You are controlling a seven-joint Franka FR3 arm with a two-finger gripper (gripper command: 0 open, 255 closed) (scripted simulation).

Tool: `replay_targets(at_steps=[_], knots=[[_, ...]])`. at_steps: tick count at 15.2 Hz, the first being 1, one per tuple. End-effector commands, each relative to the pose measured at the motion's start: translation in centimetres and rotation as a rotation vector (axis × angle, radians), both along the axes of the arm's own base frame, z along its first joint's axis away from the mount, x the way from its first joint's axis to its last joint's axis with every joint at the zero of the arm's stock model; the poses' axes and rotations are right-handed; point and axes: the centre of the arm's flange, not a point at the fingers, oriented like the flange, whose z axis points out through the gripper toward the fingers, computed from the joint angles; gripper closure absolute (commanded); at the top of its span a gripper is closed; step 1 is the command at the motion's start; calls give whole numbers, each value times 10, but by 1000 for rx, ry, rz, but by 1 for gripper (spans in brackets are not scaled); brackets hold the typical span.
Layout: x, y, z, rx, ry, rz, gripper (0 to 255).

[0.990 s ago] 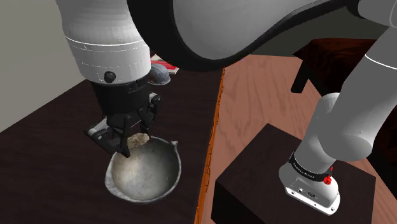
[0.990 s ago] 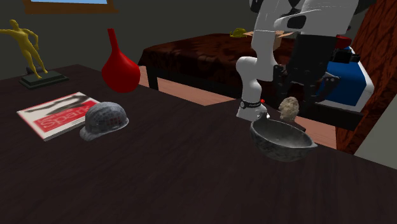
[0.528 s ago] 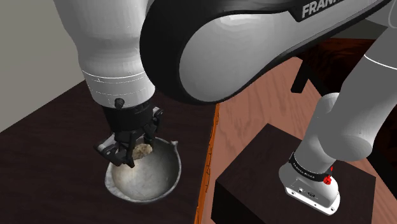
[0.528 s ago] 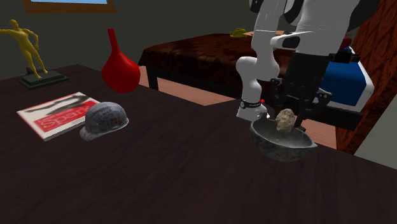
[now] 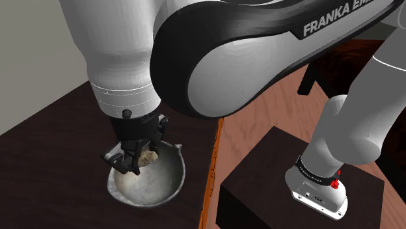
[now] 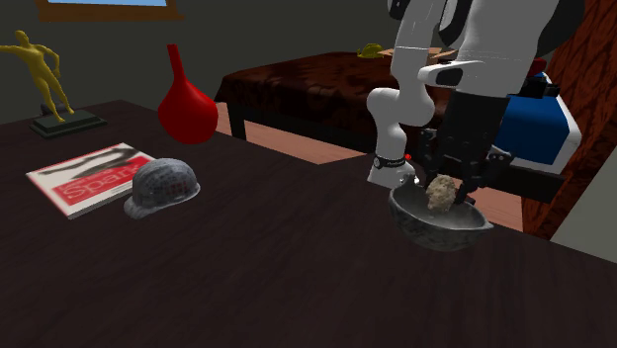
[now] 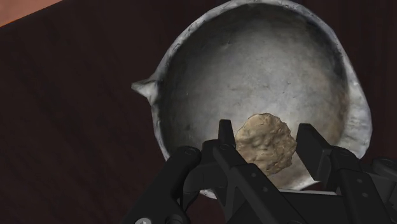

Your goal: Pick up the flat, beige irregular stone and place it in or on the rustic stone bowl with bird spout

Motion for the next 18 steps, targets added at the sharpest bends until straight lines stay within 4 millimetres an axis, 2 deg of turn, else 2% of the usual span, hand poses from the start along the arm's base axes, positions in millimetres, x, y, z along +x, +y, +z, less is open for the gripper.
replay_targets(at_steps=[1, 2, 7, 11, 18], knots=[[0, 0, 0, 0, 0, 0, 255], [0, 0, 0, 0, 0, 0, 0], [0, 0, 0, 0, 0, 0, 0], [-6, -3, 50, 0, 0, 0, 0], [-6, -3, 50, 0, 0, 0, 0]])
